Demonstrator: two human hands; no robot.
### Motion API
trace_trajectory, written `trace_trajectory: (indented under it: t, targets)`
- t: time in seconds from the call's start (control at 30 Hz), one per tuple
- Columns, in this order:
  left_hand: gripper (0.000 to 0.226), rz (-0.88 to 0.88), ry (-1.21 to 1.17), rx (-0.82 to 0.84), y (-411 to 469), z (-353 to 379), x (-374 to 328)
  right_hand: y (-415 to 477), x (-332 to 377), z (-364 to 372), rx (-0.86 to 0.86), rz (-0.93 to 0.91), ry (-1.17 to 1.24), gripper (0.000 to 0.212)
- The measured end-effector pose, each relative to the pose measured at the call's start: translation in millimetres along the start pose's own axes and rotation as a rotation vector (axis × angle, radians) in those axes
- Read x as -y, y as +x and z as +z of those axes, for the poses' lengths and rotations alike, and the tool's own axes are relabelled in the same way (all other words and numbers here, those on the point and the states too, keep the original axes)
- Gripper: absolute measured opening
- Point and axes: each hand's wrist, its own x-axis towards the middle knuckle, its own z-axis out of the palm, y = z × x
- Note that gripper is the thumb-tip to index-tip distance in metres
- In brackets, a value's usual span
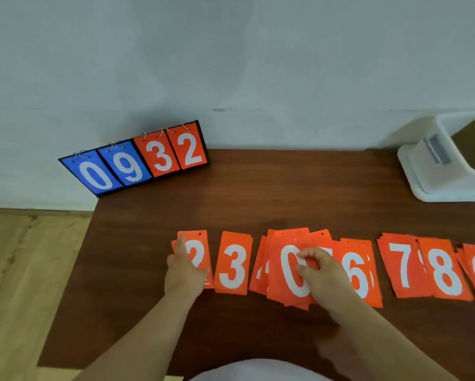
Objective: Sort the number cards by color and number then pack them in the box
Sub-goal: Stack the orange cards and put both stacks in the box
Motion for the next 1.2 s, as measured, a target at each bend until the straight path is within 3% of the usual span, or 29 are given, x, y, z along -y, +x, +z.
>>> trace_trajectory:
  t: [0.27,0.47,0.6,0.77,0.87,0.97,1.1,1.2]
  targets:
    - [0.05,0.029,-0.27,-0.278,-50,-6,4,22,2,-35,0.1,-0.062,0.014,0.019]
    - [0.045,0.03,-0.613,-0.074,-109,2,-35,14,24,-30,0.358,0.19,0.623,0.021]
    - [0.042,0.138,-0.723,0.081,-129,7,-59,7,32,-23,0.49,0.195,0.727,0.022]
    - [0.038,0.313,-0.748,0.147,-133,4,-68,-6,40,-12,0.26,-0.018,0.448,0.024]
    - [0.033,0.413,-0.745,0.135,-133,-1,-69,-11,35,-3,0.212,-0.036,0.328,0.023]
    - [0.03,0.405,-0.807,0.194,-127,-5,-68,-19,34,9,0.236,-0.011,0.332,0.022]
    - [0.022,0.385,-0.907,0.41,-118,-11,-60,-27,33,23,0.192,-0.01,0.315,0.02]
    - [0.025,0.381,-0.74,0.397,-92,-8,-48,-31,26,23,0.071,-0.012,0.203,0.016]
